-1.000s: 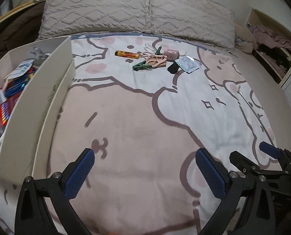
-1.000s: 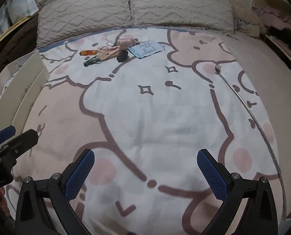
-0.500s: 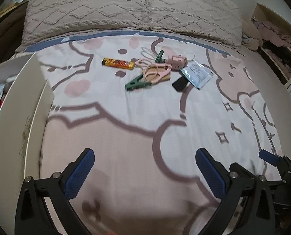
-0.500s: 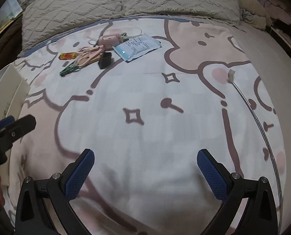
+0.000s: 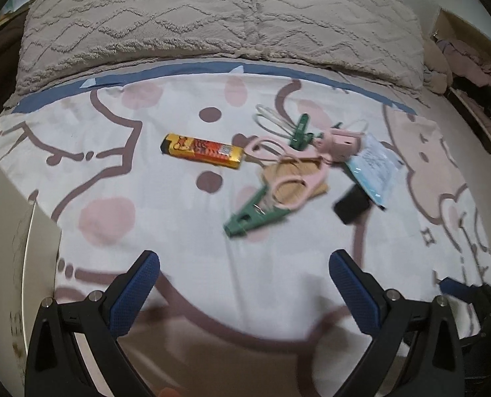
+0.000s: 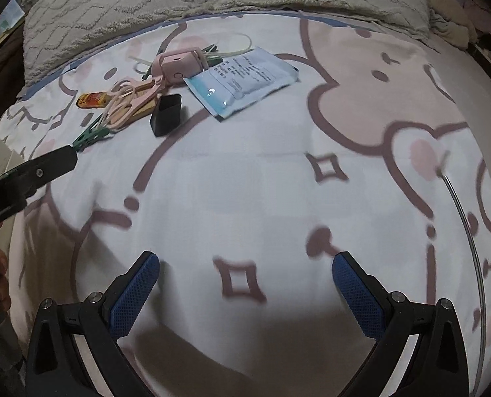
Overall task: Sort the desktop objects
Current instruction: 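Move the left tool toward the green clothespin on the bed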
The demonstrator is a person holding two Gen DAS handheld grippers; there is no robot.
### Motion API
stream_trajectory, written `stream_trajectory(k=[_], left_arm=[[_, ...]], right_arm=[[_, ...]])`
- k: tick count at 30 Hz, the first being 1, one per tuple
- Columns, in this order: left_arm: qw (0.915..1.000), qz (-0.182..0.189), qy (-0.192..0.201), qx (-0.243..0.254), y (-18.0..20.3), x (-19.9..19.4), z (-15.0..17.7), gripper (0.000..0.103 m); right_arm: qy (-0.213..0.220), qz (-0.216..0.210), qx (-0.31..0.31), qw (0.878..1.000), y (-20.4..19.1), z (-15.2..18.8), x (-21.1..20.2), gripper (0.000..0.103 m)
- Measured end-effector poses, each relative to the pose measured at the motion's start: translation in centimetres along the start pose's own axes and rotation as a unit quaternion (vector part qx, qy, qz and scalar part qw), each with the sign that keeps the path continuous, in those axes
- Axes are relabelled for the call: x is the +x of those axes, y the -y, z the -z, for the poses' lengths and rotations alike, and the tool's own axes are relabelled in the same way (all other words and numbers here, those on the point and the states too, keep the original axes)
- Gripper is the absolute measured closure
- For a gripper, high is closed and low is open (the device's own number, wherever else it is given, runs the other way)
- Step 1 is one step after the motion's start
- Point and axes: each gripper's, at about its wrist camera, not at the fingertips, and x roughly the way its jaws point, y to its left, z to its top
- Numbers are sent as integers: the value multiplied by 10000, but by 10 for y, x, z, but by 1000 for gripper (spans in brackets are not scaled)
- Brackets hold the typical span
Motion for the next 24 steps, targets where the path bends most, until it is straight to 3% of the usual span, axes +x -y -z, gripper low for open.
stream_trajectory(k=[6, 13, 16, 24], left_arm=[[9999, -41, 82, 72, -7, 23, -8, 1], [9995, -185, 134, 231, -7, 43, -2, 0], [9996, -183, 156, 168, -9, 46, 0, 0], [9995, -143, 241, 114, -12, 46, 2, 0]], right_arm=[[114, 106, -105, 9998, -6, -23, 18, 0], [640, 170, -117, 9977, -9, -24, 26, 0], [1060, 131, -205, 9941, -7, -15, 25, 0], [1070, 252, -191, 9938, -12, -16, 31, 0]])
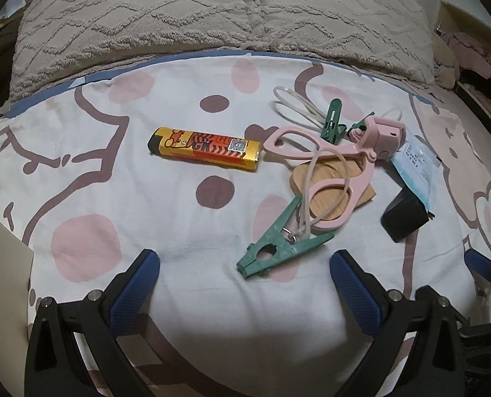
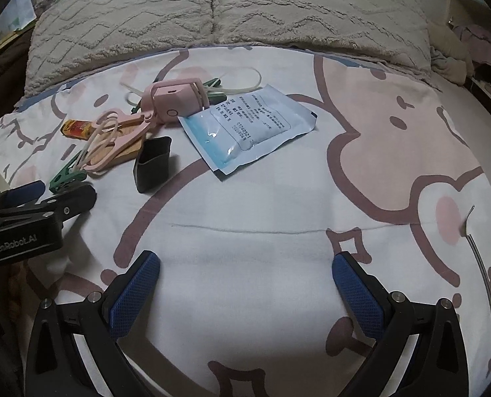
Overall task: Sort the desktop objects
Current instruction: 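Move the left tool toward the green clothespin on the bed, then close the left gripper on the green clothespin and lift it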
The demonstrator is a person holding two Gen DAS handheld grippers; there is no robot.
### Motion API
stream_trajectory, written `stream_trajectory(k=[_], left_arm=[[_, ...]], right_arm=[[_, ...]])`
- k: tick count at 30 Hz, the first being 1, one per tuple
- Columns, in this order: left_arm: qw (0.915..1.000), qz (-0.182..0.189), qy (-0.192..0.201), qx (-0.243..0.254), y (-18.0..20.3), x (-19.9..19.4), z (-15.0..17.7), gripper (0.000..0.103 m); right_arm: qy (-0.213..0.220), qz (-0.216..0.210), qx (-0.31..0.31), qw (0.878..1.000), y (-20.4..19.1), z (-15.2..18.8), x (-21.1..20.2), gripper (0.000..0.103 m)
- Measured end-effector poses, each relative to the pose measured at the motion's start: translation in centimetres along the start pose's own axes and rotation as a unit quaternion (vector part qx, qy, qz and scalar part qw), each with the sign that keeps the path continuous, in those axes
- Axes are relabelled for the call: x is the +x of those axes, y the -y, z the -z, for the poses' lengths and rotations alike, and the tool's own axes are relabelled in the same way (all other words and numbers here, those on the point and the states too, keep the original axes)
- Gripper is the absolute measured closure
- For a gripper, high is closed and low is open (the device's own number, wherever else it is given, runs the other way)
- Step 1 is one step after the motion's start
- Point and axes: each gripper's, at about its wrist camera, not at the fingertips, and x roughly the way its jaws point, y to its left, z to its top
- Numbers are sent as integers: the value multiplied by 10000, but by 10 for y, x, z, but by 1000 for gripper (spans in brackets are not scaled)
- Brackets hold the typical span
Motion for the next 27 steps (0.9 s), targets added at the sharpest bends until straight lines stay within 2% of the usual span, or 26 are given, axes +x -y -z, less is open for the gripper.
stream_trajectory(k=[4, 7, 13, 18, 21, 22, 23, 26, 27], left_arm=[[9999, 41, 152, 47, 4, -3, -1, 1], [9996, 78, 286, 31, 4, -6, -2, 12], [9982, 388, 449, 2, 1, -11, -6, 33], [9969, 651, 441, 78, 5, -14, -6, 70], [9966, 715, 400, -95, -1, -16, -5, 85], [9961, 776, 381, -173, -4, -16, -4, 86], [9953, 855, 357, -271, -7, -17, -1, 86], [9948, 903, 335, -339, -9, -23, 6, 86], [9949, 894, 332, -328, -8, -25, 9, 86]], right_arm=[[116, 157, -95, 9998, -2, 3, 1, 0], [143, 75, -35, 9999, 1, 3, 1, 0], [178, 37, -11, 9998, 2, 3, 0, 0], [178, 32, -18, 9998, 1, 2, -1, 0], [183, -28, -46, 9998, -2, 1, -1, 0], [186, -61, -44, 9998, -2, 0, -1, 0], [191, -105, -45, 9998, -3, -1, -2, 2], [262, -215, -129, 9993, -8, -3, -6, 16], [297, -239, -153, 9992, -10, -4, -8, 26]])
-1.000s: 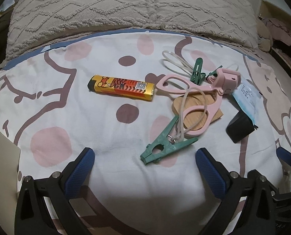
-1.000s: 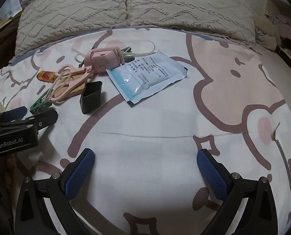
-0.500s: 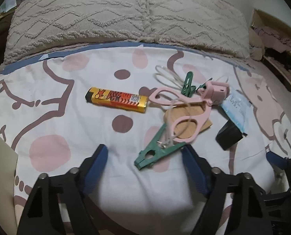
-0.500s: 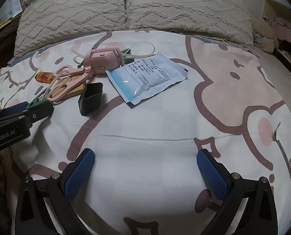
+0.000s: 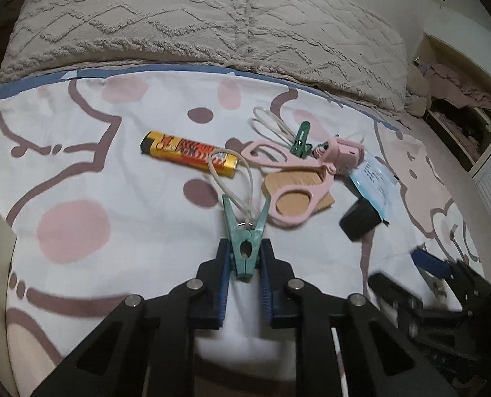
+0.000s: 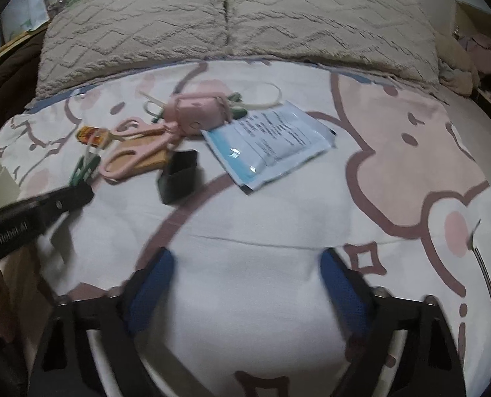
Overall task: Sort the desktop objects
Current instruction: 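Close the left gripper on the green clothespin and lift it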
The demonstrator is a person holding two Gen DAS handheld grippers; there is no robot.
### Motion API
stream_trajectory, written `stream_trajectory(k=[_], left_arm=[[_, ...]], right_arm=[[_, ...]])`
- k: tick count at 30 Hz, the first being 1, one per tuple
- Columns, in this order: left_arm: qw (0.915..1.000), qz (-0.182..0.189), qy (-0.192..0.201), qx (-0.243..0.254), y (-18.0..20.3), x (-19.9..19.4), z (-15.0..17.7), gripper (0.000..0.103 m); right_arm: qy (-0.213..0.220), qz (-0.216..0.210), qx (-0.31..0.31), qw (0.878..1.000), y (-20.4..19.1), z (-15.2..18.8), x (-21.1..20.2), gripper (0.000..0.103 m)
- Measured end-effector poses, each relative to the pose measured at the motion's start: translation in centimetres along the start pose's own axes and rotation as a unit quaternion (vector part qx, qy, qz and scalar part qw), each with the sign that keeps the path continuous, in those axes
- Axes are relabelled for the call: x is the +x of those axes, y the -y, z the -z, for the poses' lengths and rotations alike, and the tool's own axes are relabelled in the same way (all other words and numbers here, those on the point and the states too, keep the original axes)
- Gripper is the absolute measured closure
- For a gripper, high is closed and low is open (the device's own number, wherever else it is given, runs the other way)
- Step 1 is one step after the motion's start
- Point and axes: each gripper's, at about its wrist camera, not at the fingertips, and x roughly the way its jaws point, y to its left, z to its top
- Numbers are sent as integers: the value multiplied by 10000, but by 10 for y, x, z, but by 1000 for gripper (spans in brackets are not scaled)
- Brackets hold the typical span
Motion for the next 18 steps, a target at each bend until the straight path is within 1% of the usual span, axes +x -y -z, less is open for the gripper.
stream_trajectory(k=[1, 2, 3, 5, 9, 11, 14, 16, 18], left_arm=[[10000, -11, -6, 13, 1, -2, 2, 86], [10000, -27, -17, 28, 2, -4, 4, 86], [10000, -43, -31, 46, 2, -7, 7, 86], [9999, -78, -67, 101, 3, -11, 12, 86], [9996, -145, -116, 224, 6, -19, 22, 86], [9993, -224, -113, 281, 7, -22, 25, 86], [9988, -381, -80, 285, 7, -25, 27, 84], [9983, -511, -83, 261, 7, -24, 25, 76], [9982, -556, -40, 243, 8, -24, 24, 61]], right_arm=[[31, -39, -32, 10000, -3, -2, -1, 34], [37, -81, -60, 9999, -5, -4, -2, 37], [32, -167, -83, 9998, -8, -6, -2, 44], [21, -340, -35, 9994, -8, -12, -2, 51], [56, -832, 261, 9962, -9, -28, -2, 52], [76, -1001, 399, 9941, -12, -35, 0, 52], [99, -985, 389, 9943, -19, -46, 7, 52], [123, -945, 367, 9948, -22, -50, 11, 52], [64, -886, 341, 9955, -23, -52, 17, 53]])
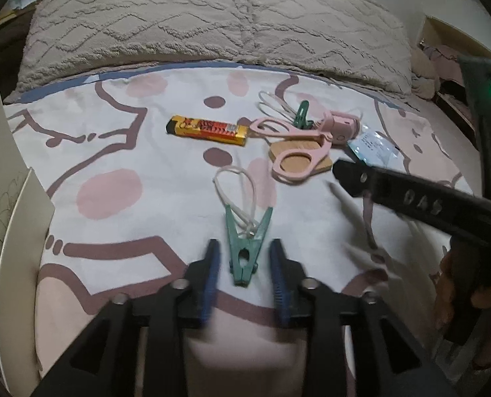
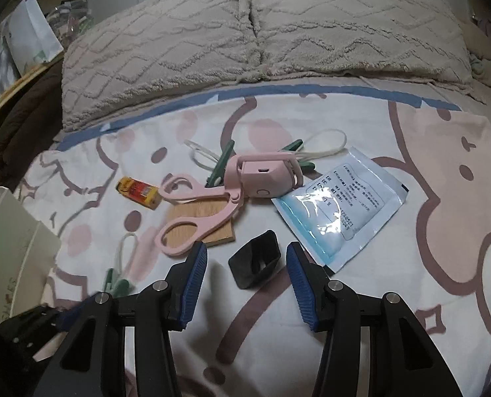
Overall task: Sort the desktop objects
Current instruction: 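Close the left gripper on the green clothespin and lift it, then carry the green clothespin with the left gripper over the white box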
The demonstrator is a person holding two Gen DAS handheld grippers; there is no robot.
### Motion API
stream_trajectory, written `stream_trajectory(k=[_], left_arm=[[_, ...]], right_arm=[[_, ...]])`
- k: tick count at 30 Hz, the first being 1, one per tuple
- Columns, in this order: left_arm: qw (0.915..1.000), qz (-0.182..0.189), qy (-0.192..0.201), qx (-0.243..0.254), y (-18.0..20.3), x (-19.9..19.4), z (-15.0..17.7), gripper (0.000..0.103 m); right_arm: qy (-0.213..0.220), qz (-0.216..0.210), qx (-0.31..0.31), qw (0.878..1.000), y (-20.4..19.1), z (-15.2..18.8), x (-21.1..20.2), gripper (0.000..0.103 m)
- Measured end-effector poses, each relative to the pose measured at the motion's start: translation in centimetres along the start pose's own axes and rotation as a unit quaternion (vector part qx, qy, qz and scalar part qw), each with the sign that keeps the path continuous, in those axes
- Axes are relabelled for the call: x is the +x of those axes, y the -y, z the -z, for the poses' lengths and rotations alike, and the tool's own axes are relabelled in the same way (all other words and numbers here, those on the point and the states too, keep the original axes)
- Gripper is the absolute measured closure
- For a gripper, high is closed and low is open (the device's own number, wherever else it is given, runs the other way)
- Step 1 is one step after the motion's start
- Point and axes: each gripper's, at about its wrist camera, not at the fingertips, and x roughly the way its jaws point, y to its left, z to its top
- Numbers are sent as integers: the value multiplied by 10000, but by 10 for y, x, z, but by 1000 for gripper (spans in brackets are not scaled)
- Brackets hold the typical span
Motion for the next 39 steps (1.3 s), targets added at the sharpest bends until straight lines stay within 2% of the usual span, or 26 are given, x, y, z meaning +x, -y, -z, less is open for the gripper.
stream_trajectory(k=[1, 3, 8, 14, 20, 39], left_arm=[[10000, -18, 16, -6, 0, 1, -1, 58], [10000, -37, 30, -21, 1, 2, -2, 56], [9998, 14, 83, -197, -2, 6, -8, 56], [9998, 38, 59, -178, 1, 14, -14, 56], [9999, -102, 62, 57, 10, 16, -11, 74], [9997, 41, 96, -214, 19, -22, 13, 74]], right_arm=[[-49, 4, 2, 10000, 0, 1, 3, 61], [-74, 33, -12, 10000, 1, 7, 6, 71], [90, 102, -63, 9999, 2, 20, -4, 72], [26, -10, -101, 9999, 2, 35, -13, 72], [-12, -83, -12, 10000, 3, 44, -17, 76], [-3, -437, 225, 9988, -2, 76, -54, 77]])
